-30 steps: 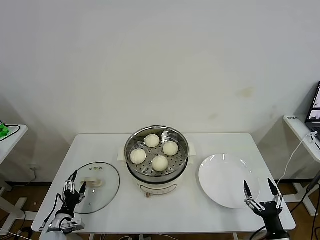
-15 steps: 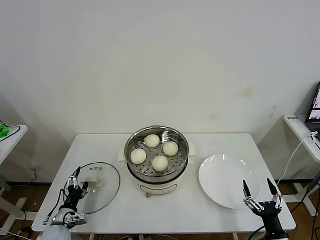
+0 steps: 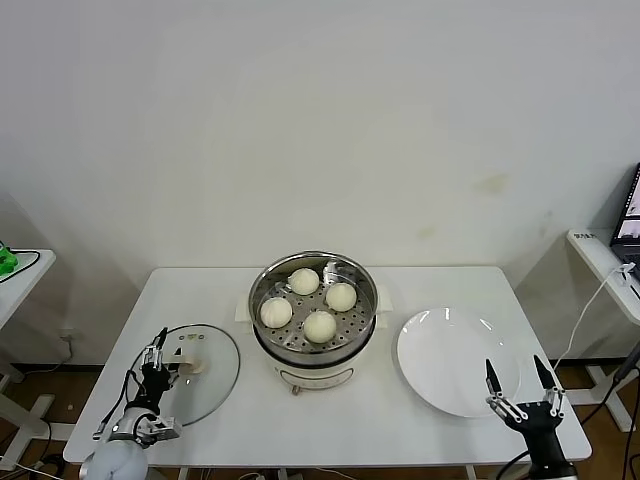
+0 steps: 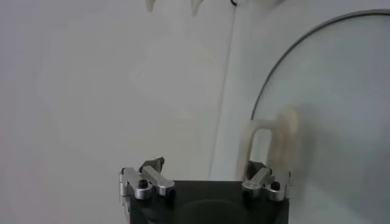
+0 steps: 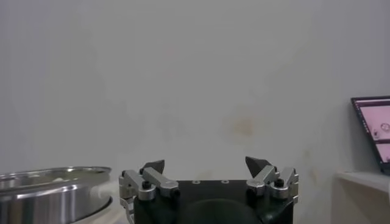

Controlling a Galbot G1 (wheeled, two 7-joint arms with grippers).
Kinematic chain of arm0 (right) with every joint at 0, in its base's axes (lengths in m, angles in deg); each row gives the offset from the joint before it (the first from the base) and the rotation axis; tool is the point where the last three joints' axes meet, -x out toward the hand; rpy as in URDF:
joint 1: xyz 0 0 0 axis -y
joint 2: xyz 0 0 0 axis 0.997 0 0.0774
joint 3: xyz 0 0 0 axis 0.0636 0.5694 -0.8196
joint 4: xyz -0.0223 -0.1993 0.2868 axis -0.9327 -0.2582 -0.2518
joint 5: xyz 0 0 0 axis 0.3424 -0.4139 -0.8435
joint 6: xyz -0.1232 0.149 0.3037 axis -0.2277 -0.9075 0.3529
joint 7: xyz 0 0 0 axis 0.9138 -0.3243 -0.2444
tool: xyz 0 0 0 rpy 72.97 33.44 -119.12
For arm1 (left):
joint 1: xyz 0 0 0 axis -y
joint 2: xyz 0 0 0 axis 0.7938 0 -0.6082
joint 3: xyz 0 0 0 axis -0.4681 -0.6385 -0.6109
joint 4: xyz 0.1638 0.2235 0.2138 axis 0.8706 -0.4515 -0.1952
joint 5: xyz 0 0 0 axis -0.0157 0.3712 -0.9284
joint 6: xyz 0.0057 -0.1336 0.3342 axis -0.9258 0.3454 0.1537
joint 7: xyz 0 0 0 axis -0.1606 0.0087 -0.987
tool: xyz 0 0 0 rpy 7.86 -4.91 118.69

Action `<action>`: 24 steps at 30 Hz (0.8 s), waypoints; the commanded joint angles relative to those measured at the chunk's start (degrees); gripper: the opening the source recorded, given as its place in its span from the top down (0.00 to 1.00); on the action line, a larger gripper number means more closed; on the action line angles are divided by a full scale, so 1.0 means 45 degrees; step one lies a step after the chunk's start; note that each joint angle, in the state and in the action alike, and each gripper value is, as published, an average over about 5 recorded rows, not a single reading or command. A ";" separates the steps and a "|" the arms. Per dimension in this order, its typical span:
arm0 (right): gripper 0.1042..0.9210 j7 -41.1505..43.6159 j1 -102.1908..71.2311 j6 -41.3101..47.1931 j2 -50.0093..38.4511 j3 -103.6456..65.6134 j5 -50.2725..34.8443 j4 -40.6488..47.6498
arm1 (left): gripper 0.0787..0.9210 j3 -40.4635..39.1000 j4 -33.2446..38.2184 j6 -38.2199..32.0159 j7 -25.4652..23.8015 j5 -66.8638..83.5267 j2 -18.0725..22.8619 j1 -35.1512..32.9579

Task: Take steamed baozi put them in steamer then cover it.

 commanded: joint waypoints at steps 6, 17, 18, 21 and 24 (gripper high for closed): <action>0.12 -0.0013 0.0104 0.0019 -0.0019 0.0022 -0.0048 0.0002 | 0.43 -0.0047 -0.0289 -0.0088 0.0202 -0.0340 0.0187 0.0199; 0.12 -0.0037 0.0177 0.0031 -0.0064 0.0025 -0.0072 -0.0022 | 0.80 0.0383 -0.0065 -0.0469 0.0934 -0.1612 0.0458 -0.0053; 0.12 -0.0042 0.0183 0.0033 -0.0065 0.0024 -0.0070 -0.0032 | 0.84 0.0468 0.0039 -0.0511 0.1047 -0.1828 0.0488 -0.0115; 0.12 -0.0082 0.0207 0.0044 -0.0066 0.0025 -0.0015 -0.0072 | 0.92 0.0777 0.0525 -0.0552 0.1364 -0.2512 0.0595 -0.0372; 0.12 -0.0197 0.0222 0.0084 -0.0076 0.0026 0.0206 -0.0127 | 0.93 0.1124 0.1389 -0.0310 0.1452 -0.2772 0.0588 -0.0776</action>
